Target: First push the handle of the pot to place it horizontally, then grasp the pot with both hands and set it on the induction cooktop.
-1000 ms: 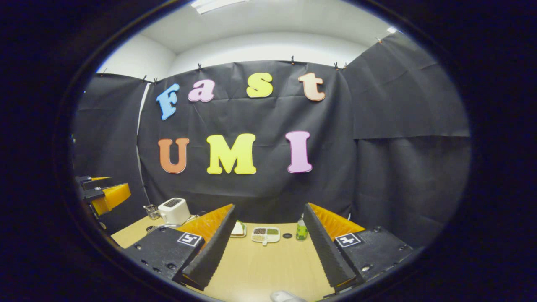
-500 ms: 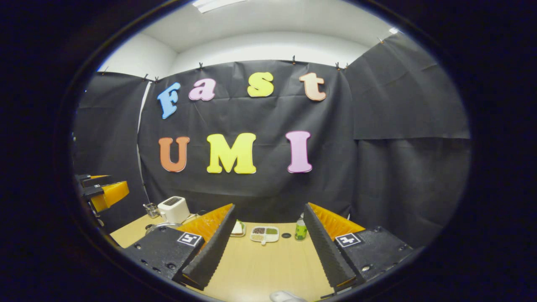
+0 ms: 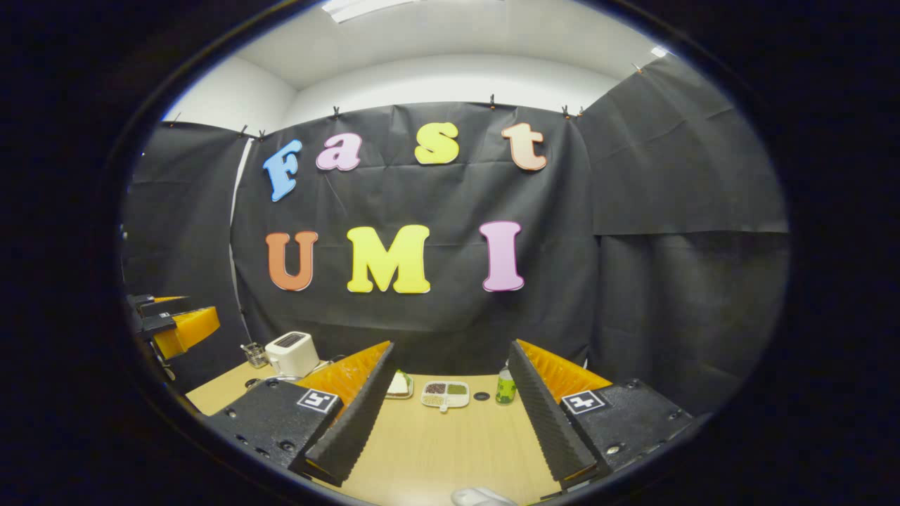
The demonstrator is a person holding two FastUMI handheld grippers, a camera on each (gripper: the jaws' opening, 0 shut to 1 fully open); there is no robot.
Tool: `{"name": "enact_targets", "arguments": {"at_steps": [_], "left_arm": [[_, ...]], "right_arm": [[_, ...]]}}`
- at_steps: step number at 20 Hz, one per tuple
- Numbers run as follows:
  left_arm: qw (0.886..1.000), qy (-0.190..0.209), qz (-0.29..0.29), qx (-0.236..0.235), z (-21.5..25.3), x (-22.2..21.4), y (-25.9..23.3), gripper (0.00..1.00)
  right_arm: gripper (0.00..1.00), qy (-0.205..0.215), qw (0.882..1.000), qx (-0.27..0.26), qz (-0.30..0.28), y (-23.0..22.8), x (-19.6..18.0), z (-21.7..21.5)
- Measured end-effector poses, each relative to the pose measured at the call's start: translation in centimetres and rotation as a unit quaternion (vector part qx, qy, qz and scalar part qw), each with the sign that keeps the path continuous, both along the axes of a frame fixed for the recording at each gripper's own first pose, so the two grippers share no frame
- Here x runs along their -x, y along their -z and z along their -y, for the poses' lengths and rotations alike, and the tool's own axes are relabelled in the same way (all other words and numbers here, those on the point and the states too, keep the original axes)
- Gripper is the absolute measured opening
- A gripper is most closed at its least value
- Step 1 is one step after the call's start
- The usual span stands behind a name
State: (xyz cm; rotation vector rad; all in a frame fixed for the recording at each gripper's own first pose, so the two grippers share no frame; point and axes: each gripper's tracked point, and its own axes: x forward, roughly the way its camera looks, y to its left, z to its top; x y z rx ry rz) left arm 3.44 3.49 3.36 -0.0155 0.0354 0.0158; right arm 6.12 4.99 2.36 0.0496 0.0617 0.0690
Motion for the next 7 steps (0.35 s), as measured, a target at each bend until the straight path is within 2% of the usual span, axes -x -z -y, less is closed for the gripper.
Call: {"name": "enact_targets", "arguments": {"at_steps": [7], "left_arm": [[1.000, -0.001, -0.001, 0.000, -0.19, 0.00, 0.16, 0.96]], "right_arm": [[1.00, 0.004, 1.000, -0.001, -0.007, 0.30, 0.06, 0.08]]}}
